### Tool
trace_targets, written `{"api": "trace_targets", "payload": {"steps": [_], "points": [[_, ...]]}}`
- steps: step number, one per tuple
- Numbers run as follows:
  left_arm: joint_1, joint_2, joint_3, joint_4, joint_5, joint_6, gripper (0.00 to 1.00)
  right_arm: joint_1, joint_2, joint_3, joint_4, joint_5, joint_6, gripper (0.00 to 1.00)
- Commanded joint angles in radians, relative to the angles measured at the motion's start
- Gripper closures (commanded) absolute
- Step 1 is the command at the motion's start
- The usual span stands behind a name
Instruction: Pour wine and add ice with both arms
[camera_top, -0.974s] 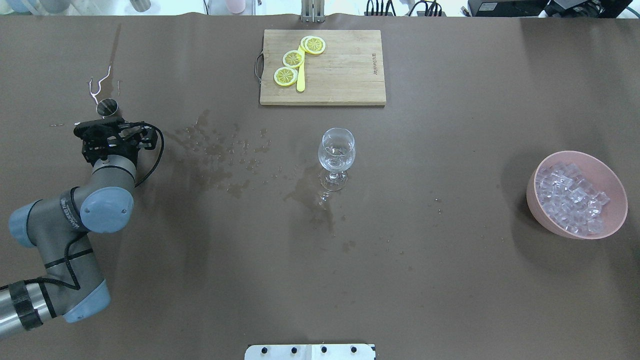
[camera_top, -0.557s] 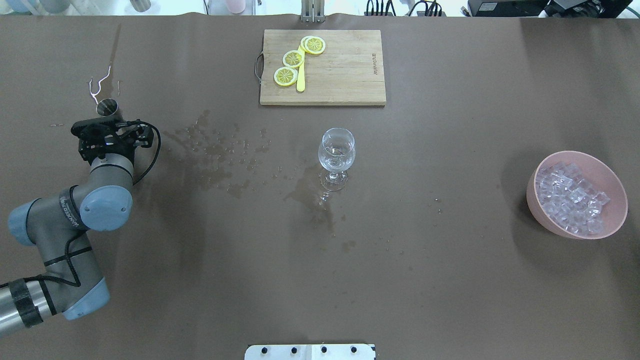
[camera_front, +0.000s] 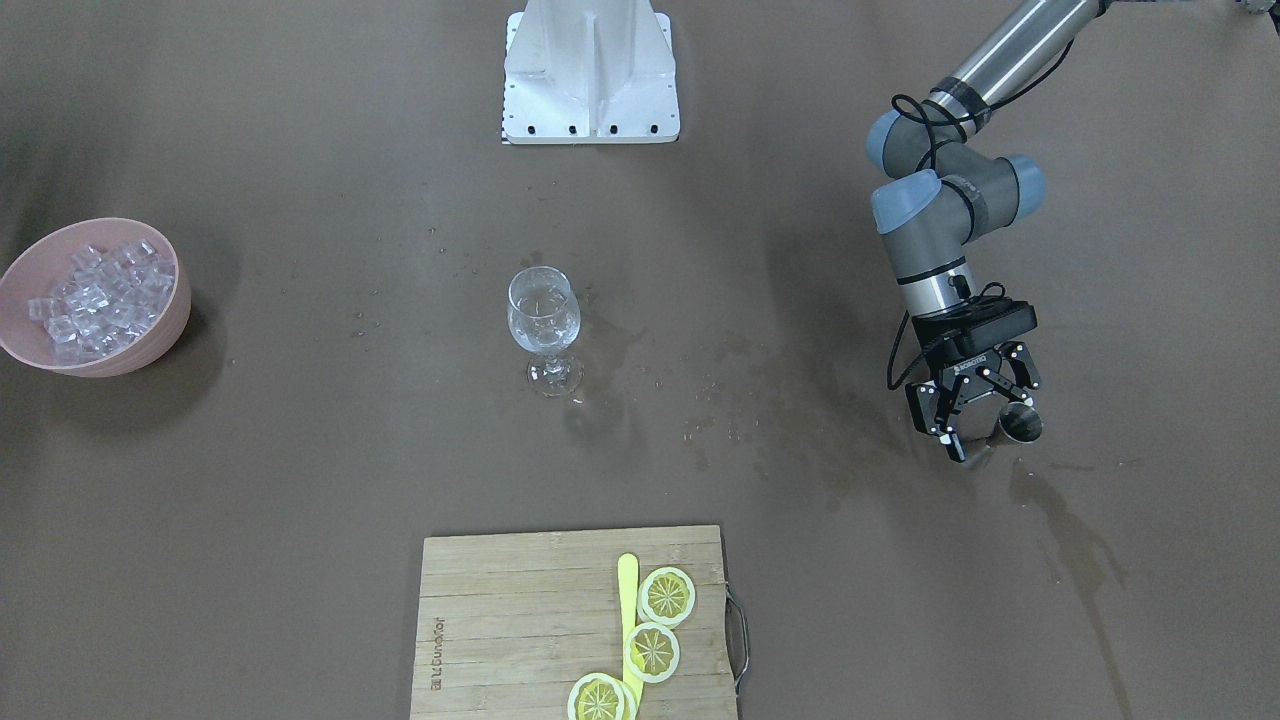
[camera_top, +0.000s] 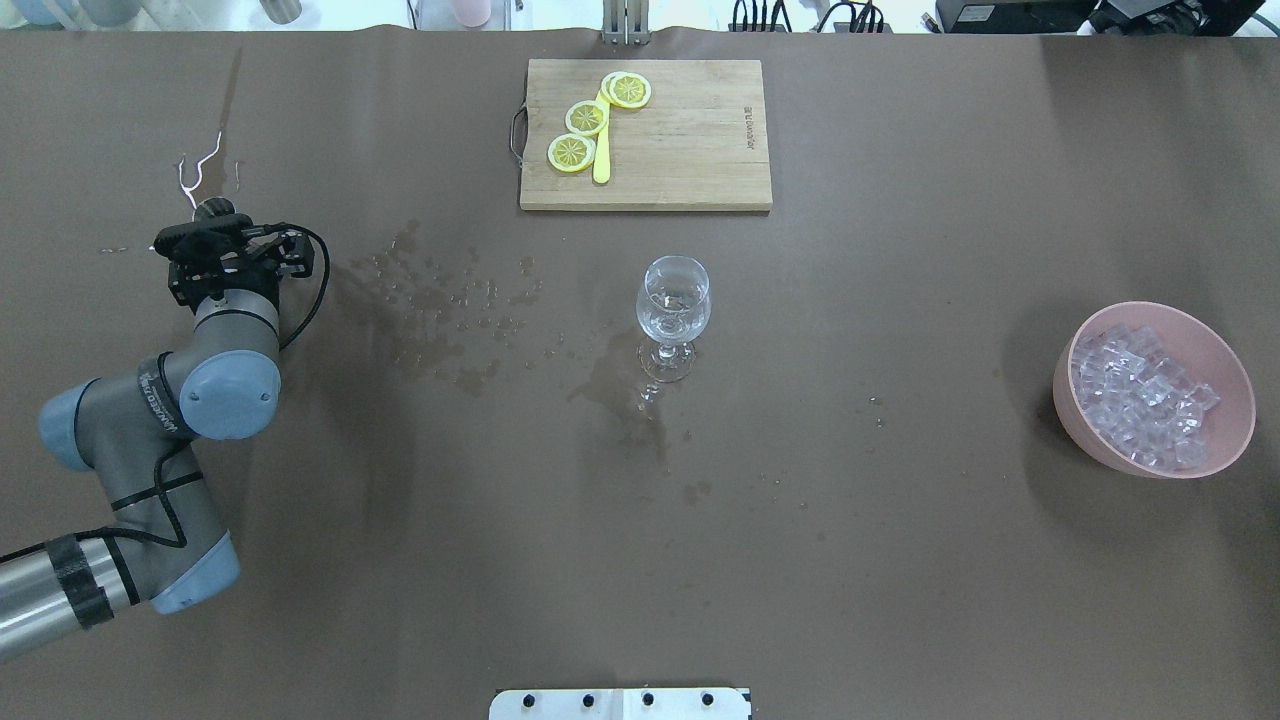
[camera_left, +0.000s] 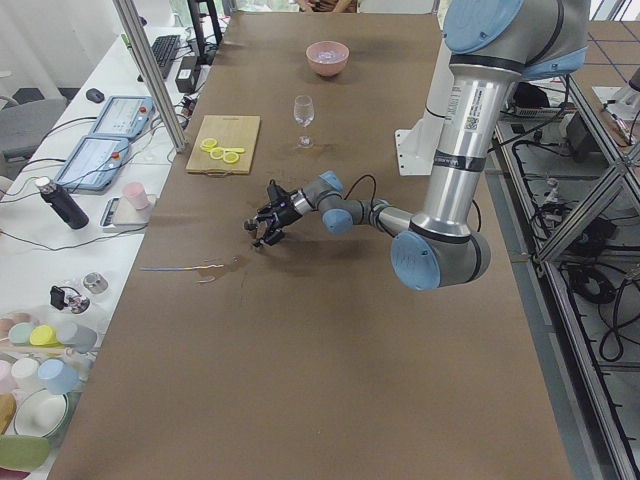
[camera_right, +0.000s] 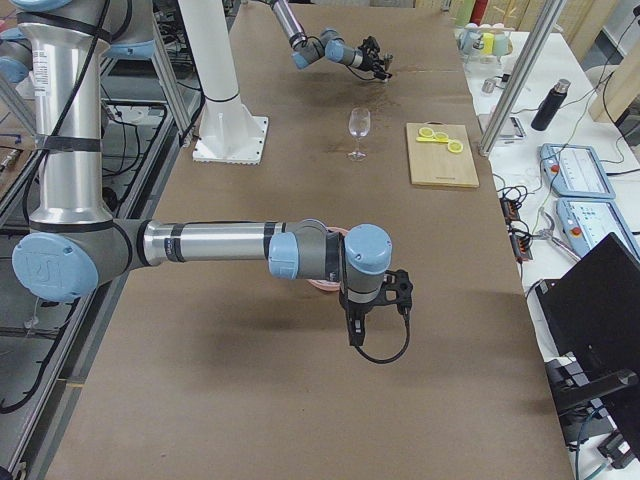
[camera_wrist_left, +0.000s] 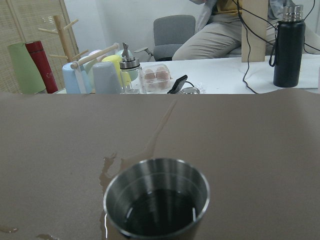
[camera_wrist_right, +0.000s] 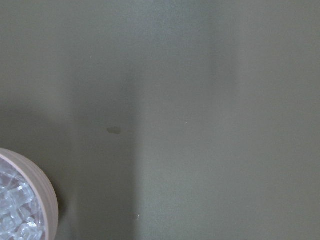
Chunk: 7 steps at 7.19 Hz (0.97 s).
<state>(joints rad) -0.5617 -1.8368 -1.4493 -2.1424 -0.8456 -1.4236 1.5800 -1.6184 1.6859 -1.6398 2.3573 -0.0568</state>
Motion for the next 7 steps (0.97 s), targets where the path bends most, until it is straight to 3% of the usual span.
{"api": "trace_targets", "payload": {"steps": [1, 2, 5, 7], "points": [[-0.007, -0.007, 0.020, -0.005, -0.001, -0.001, 0.18, 0.000, 0.000, 0.000, 0.000, -0.001, 0.000, 0.00], [-0.009, -0.006, 0.020, -0.005, -0.003, 0.000, 0.29, 0.000, -0.002, 0.000, 0.000, 0.000, 0.000, 0.00], [-0.010, -0.004, 0.017, -0.007, -0.009, 0.003, 0.99, 0.000, 0.000, 0.000, 0.000, 0.000, 0.000, 0.00], [-0.015, -0.004, -0.026, -0.005, -0.012, 0.014, 1.00, 0.000, 0.000, -0.002, 0.000, 0.003, 0.002, 0.00]]}}
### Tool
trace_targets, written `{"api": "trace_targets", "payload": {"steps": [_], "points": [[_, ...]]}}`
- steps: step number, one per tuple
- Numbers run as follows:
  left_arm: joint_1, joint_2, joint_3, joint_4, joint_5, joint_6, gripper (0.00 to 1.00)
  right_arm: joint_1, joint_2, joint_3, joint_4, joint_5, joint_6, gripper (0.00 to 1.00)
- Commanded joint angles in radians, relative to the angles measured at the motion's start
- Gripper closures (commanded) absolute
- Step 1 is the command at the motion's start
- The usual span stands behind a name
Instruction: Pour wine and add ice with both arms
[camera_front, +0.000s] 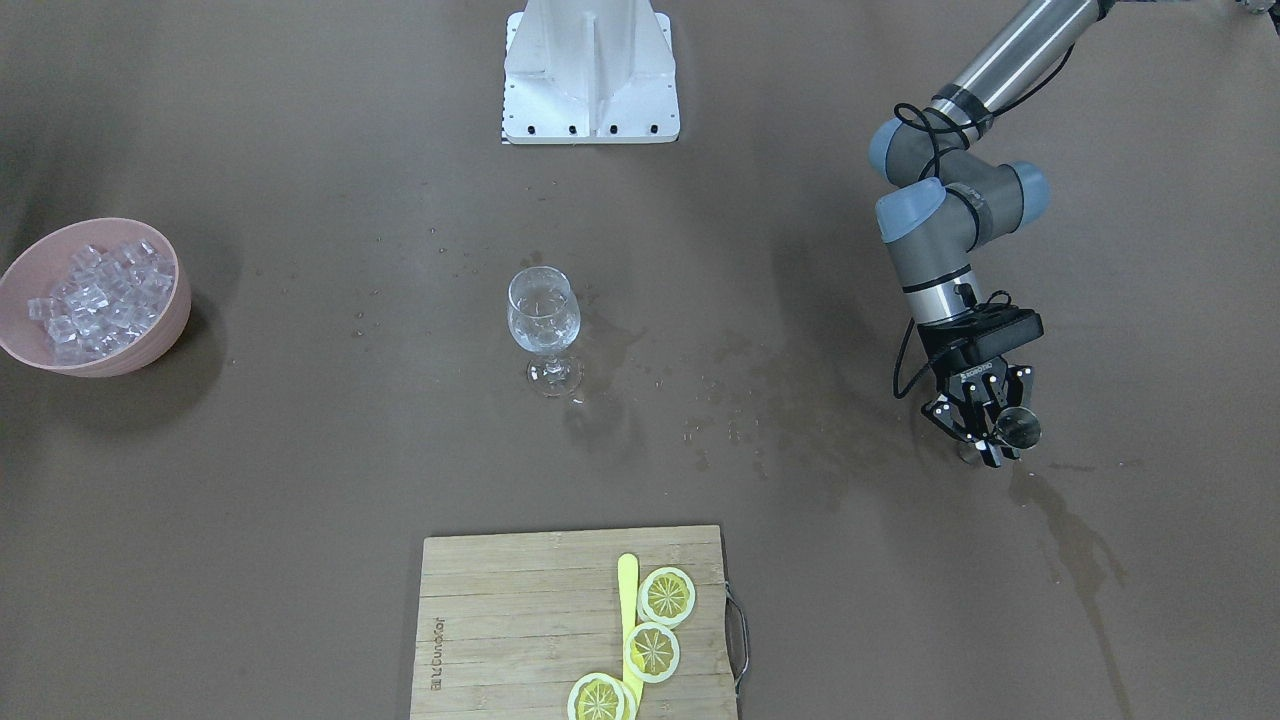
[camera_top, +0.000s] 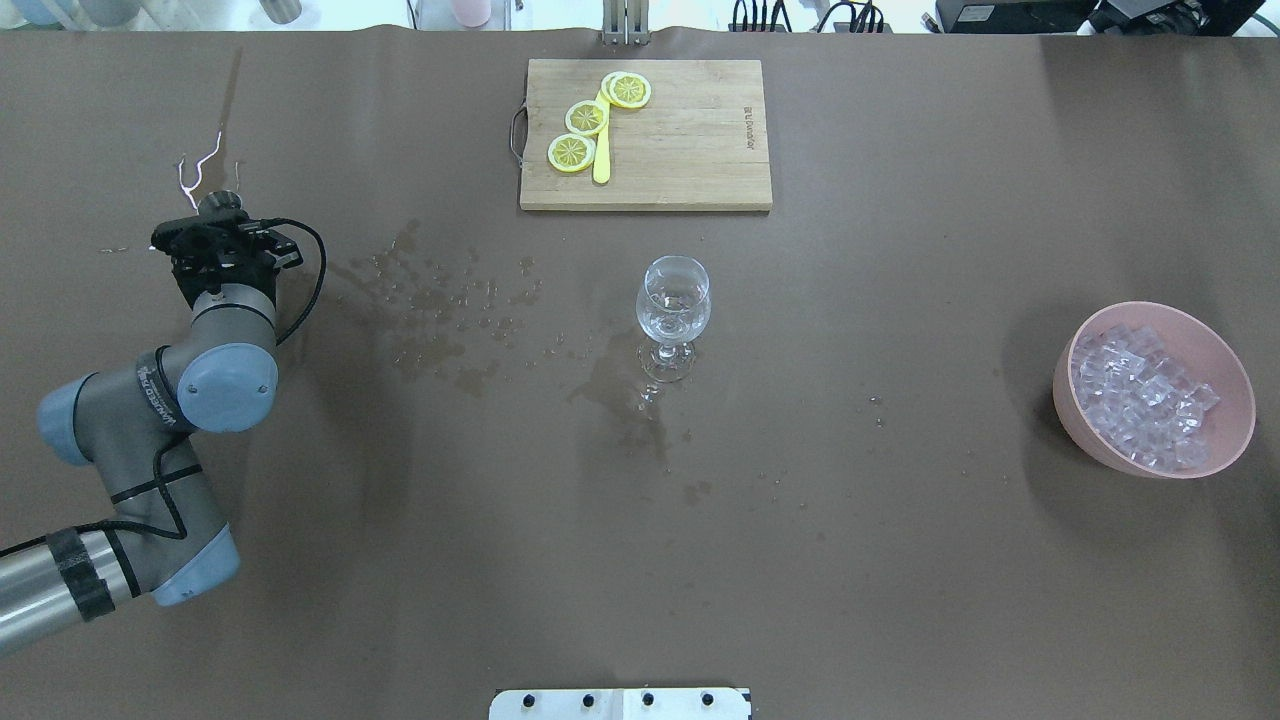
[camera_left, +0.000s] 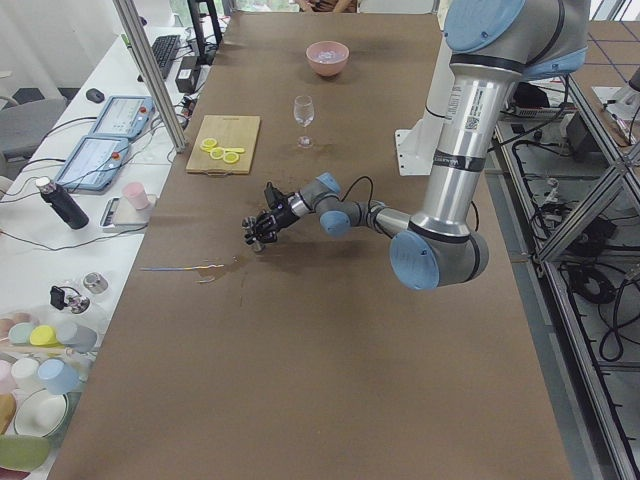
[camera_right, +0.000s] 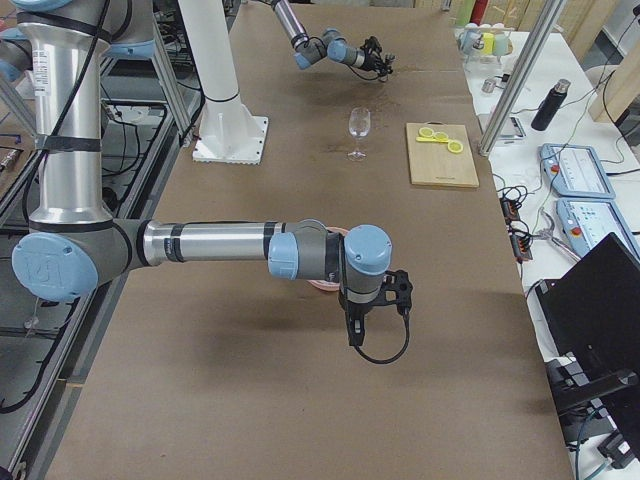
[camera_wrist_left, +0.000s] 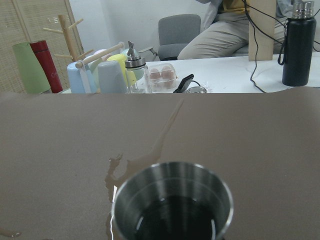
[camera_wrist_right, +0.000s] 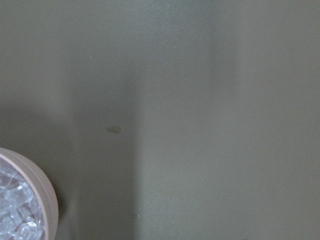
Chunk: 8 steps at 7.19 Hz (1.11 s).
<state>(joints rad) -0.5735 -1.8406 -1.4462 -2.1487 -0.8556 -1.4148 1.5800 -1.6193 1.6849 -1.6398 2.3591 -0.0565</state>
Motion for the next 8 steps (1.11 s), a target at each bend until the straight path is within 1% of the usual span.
{"api": "trace_targets", "payload": {"steps": [1, 2, 4, 5, 6, 7, 8], "points": [[-0.015, 0.001, -0.090, 0.016, 0.000, 0.008, 1.00, 0.000, 0.001, -0.001, 0.000, 0.003, 0.003, 0.00], [-0.034, 0.010, -0.188, 0.067, 0.000, 0.051, 1.00, 0.000, -0.001, -0.001, 0.000, 0.003, 0.006, 0.00], [-0.026, -0.003, -0.418, 0.262, -0.013, 0.100, 1.00, 0.000, -0.002, 0.003, 0.000, 0.006, 0.006, 0.00], [-0.020, -0.035, -0.504, 0.394, -0.072, 0.111, 1.00, 0.000, -0.001, -0.001, 0.000, 0.006, 0.006, 0.00], [-0.020, -0.122, -0.541, 0.506, -0.138, 0.112, 1.00, 0.000, -0.001, -0.001, 0.000, 0.008, 0.006, 0.00], [0.009, -0.184, -0.562, 0.559, -0.146, 0.112, 1.00, 0.000, -0.001, -0.001, 0.000, 0.009, 0.006, 0.00], [0.067, -0.199, -0.565, 0.559, -0.145, 0.112, 1.00, 0.000, -0.001, -0.002, -0.002, 0.009, 0.006, 0.00]]}}
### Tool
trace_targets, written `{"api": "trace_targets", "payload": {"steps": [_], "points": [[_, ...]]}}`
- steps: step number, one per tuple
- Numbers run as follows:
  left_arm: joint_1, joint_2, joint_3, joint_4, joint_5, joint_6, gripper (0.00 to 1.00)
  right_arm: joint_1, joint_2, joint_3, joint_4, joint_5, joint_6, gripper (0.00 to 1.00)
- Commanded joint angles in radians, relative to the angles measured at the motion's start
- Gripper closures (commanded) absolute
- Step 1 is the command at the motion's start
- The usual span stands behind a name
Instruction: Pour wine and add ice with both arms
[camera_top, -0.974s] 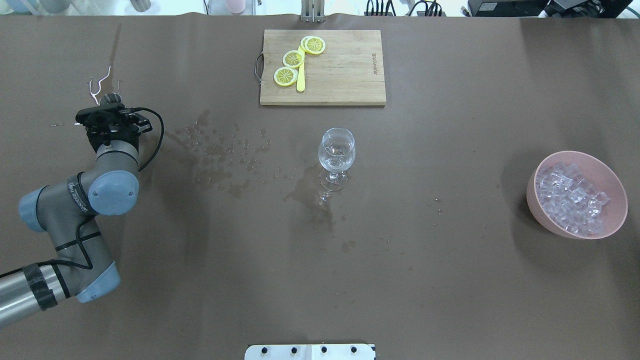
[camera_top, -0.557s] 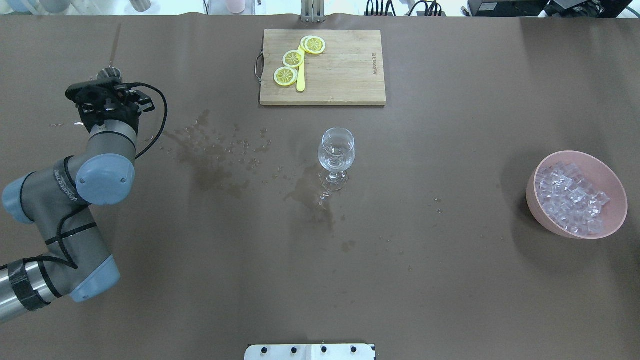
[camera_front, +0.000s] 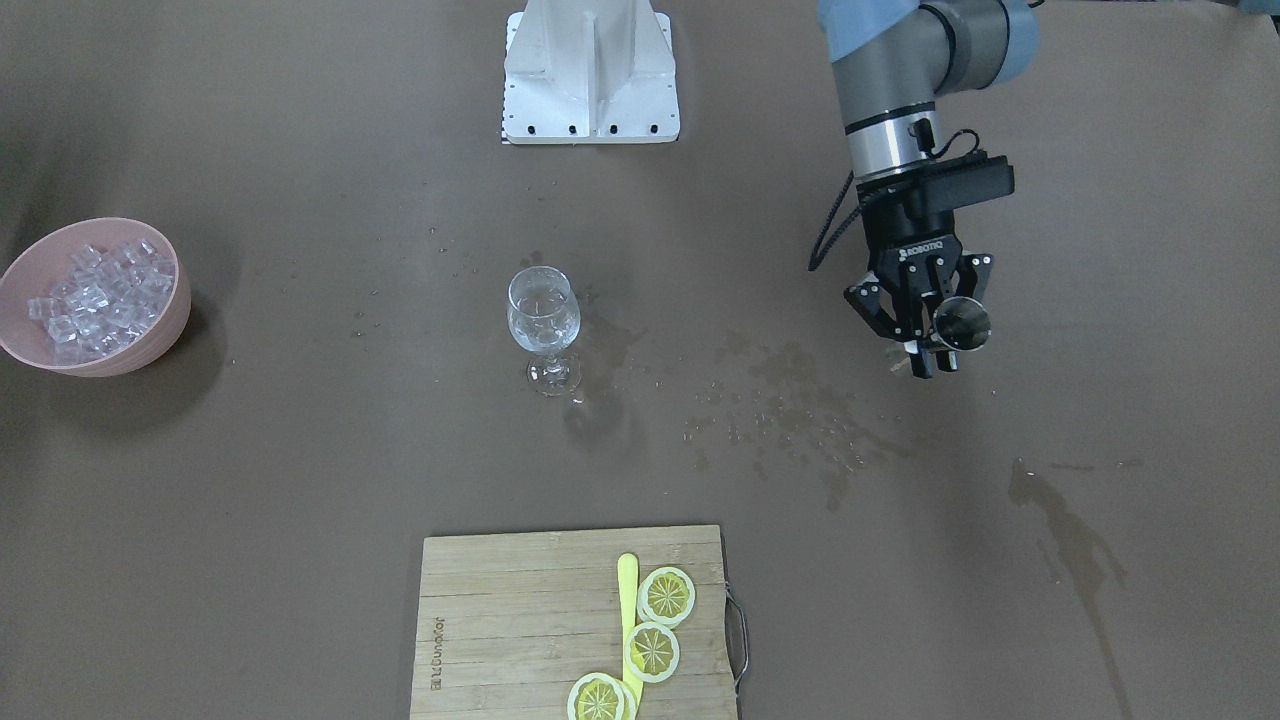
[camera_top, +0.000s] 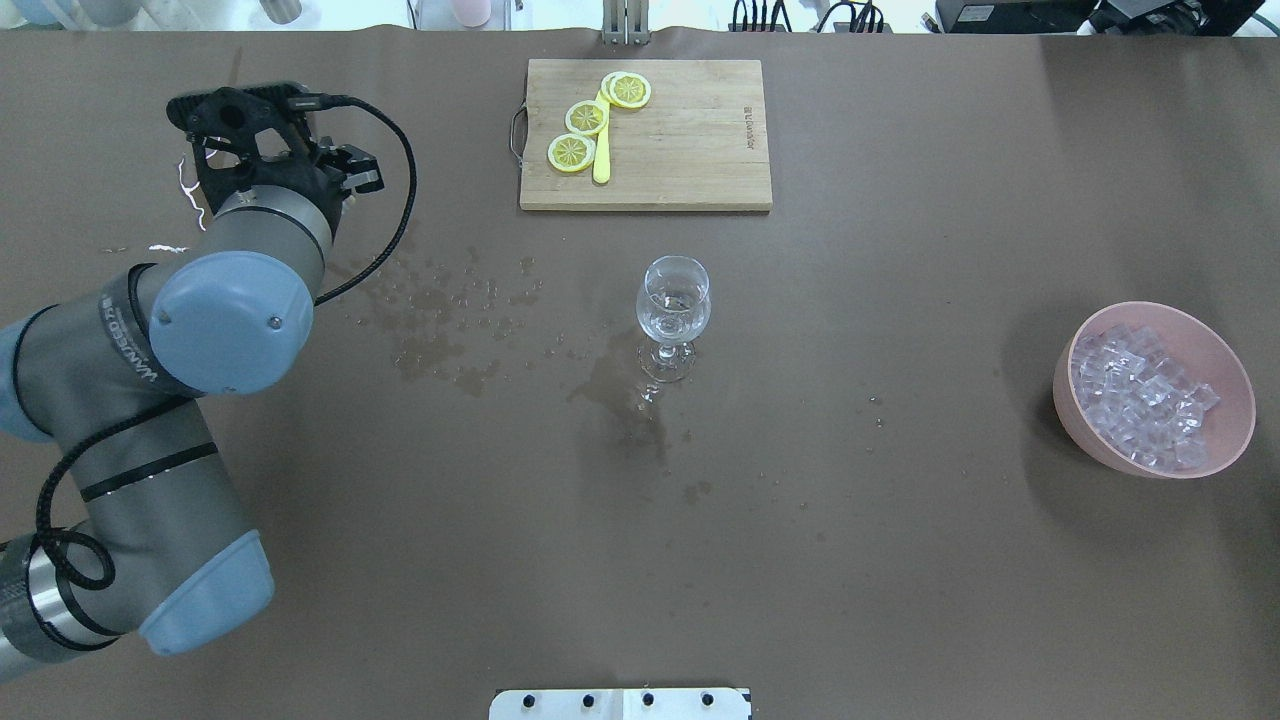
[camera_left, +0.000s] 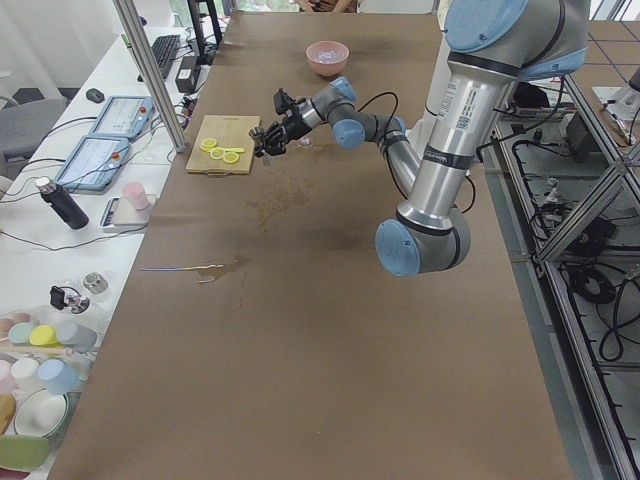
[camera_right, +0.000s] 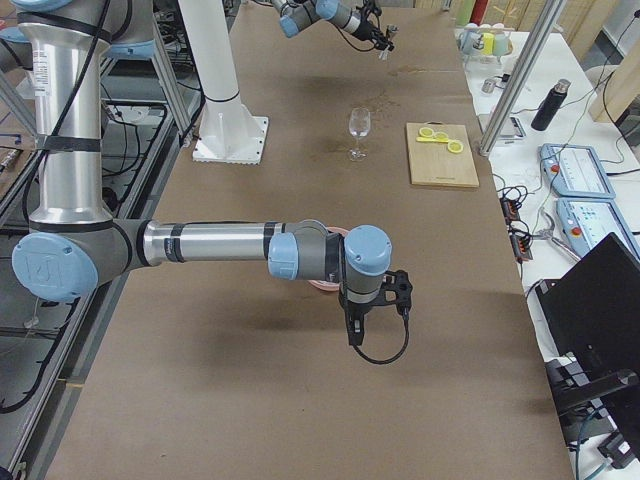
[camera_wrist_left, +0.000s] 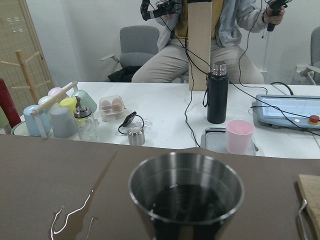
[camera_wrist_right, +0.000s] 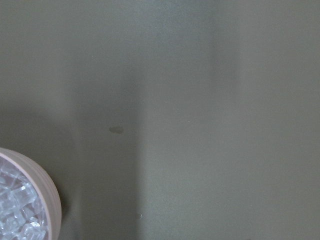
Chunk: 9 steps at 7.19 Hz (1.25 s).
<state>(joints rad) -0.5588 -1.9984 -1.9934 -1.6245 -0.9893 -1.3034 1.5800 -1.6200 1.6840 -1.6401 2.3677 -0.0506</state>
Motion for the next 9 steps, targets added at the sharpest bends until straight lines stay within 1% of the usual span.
{"api": "trace_targets", "payload": {"steps": [1, 2, 4, 5, 6, 7, 8, 9], "points": [[0.095, -0.084, -0.018, 0.035, -0.009, -0.002, 1.00, 0.000, 0.002, -0.004, 0.000, 0.001, 0.000, 0.00], [0.134, -0.109, -0.037, 0.038, -0.009, -0.022, 1.00, 0.000, 0.002, -0.004, 0.000, 0.001, 0.000, 0.00], [0.187, -0.132, -0.045, 0.038, -0.014, -0.007, 1.00, 0.000, 0.002, -0.010, 0.000, 0.001, 0.000, 0.00], [0.229, -0.170, -0.045, 0.043, -0.043, -0.001, 1.00, 0.000, 0.002, -0.009, 0.000, 0.001, 0.002, 0.00], [0.234, -0.210, -0.047, 0.108, -0.083, 0.000, 1.00, 0.000, 0.002, -0.004, 0.000, 0.002, 0.005, 0.00], [0.249, -0.282, -0.032, 0.202, -0.098, 0.001, 1.00, 0.000, 0.002, -0.006, 0.000, 0.001, 0.005, 0.00], [0.252, -0.327, -0.027, 0.251, -0.110, 0.013, 1.00, 0.000, 0.002, -0.009, -0.001, 0.001, 0.005, 0.00], [0.252, -0.345, -0.019, 0.255, -0.138, 0.053, 1.00, 0.000, 0.002, -0.009, 0.000, 0.002, 0.006, 0.00]]}}
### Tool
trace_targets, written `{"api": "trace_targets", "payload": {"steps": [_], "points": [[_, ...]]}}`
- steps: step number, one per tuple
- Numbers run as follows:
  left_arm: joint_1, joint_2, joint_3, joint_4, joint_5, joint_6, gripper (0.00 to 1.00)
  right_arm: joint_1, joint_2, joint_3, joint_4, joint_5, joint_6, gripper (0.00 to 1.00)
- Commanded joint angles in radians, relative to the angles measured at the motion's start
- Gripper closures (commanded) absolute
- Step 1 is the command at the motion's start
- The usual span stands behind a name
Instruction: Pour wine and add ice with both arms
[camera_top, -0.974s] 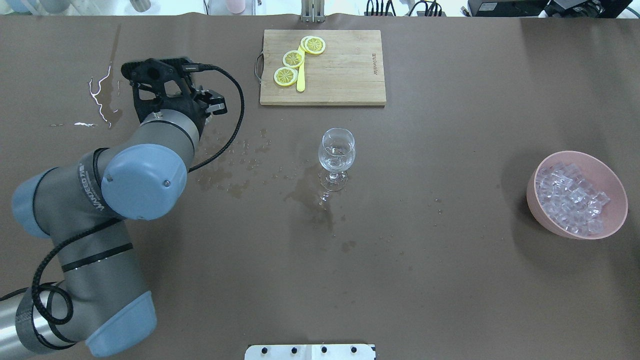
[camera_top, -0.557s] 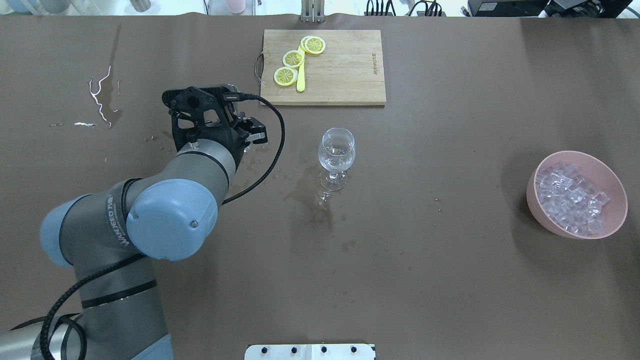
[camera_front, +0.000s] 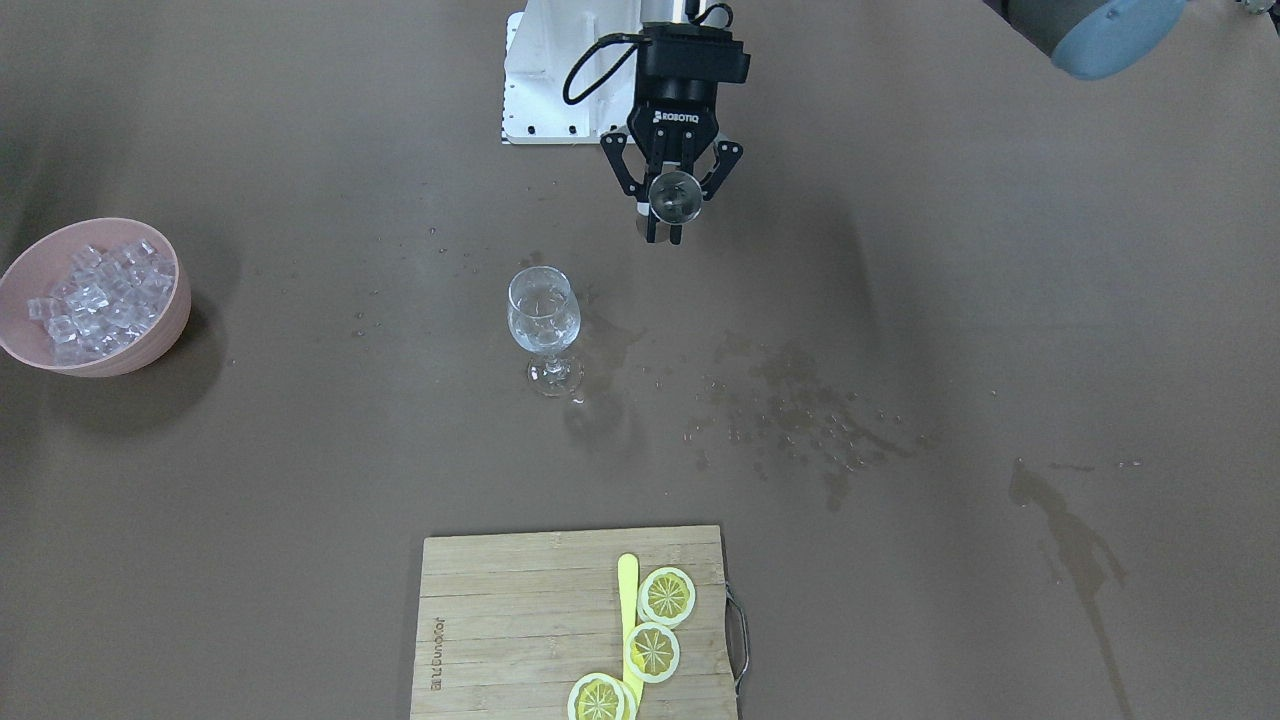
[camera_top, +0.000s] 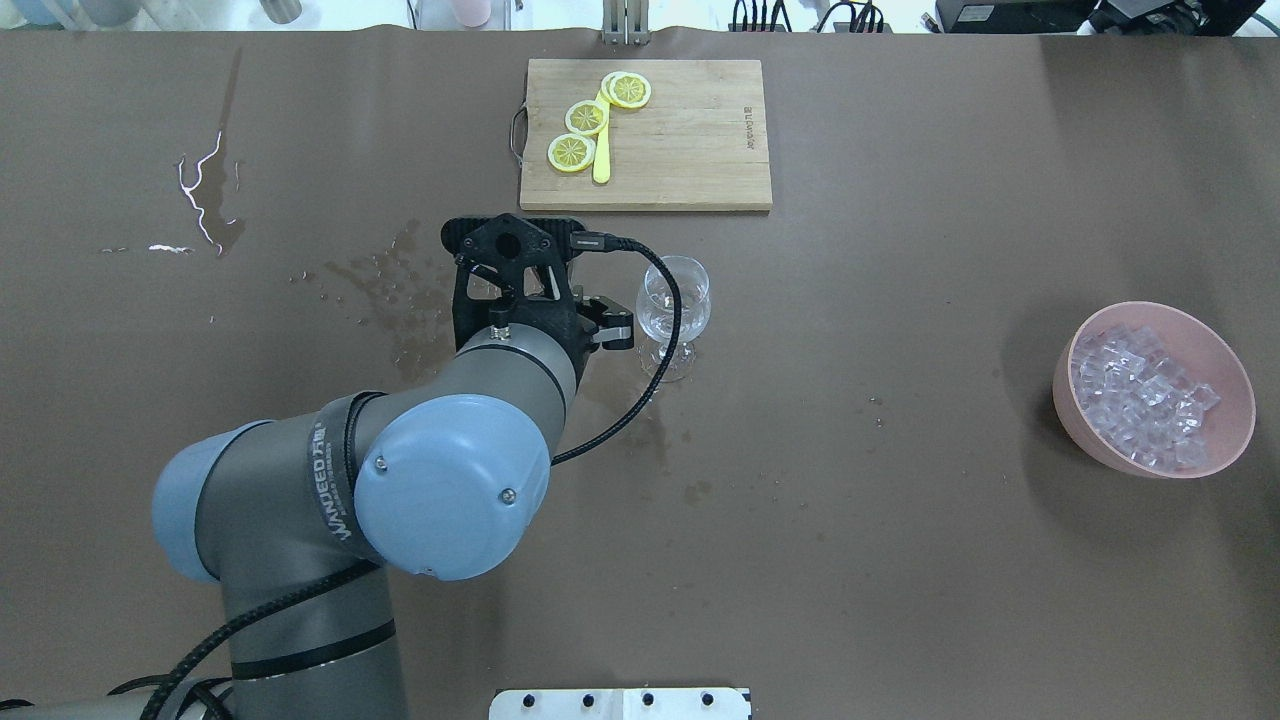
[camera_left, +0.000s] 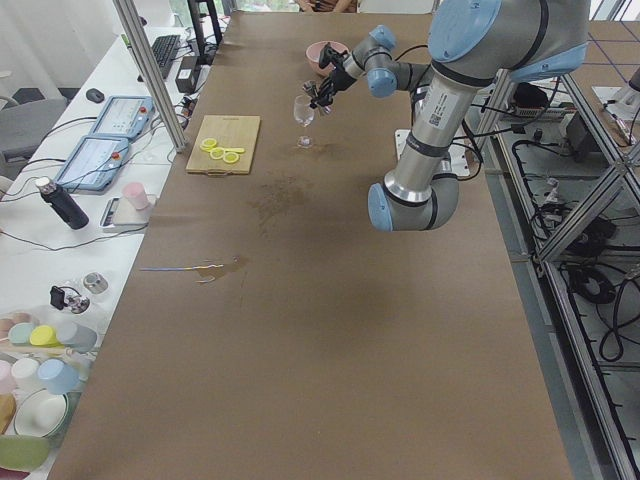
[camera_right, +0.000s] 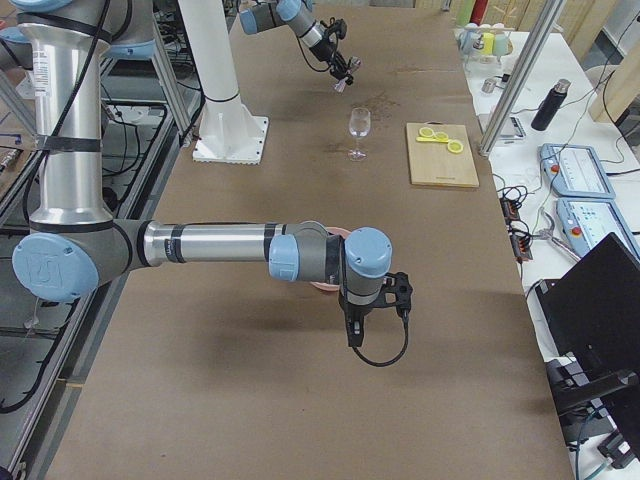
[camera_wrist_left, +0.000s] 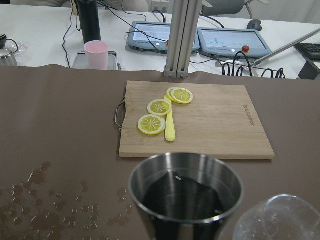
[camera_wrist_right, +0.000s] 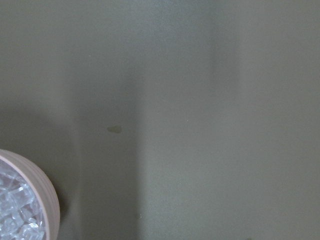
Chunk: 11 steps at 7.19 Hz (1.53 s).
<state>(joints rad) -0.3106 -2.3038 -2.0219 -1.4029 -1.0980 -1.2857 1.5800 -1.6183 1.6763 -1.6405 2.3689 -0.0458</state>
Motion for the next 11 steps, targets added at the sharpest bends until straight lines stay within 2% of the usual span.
{"api": "trace_targets", "payload": {"steps": [1, 2, 5, 7, 11], "points": [[0.004, -0.078, 0.049, 0.033, -0.031, 0.040, 1.00, 0.000, 0.000, -0.001, 0.001, 0.000, 0.001, 0.00], [0.004, -0.118, 0.087, 0.035, -0.052, 0.055, 1.00, 0.000, 0.000, -0.003, -0.001, 0.000, 0.001, 0.00], [0.002, -0.144, 0.095, 0.057, -0.131, 0.126, 1.00, 0.000, 0.000, -0.004, -0.001, 0.000, 0.001, 0.00], [-0.034, -0.154, 0.097, 0.087, -0.224, 0.212, 1.00, 0.000, 0.000, -0.012, 0.001, 0.001, 0.000, 0.00], [-0.065, -0.199, 0.182, 0.090, -0.342, 0.298, 1.00, 0.000, 0.008, -0.032, 0.001, 0.000, 0.000, 0.00]]}}
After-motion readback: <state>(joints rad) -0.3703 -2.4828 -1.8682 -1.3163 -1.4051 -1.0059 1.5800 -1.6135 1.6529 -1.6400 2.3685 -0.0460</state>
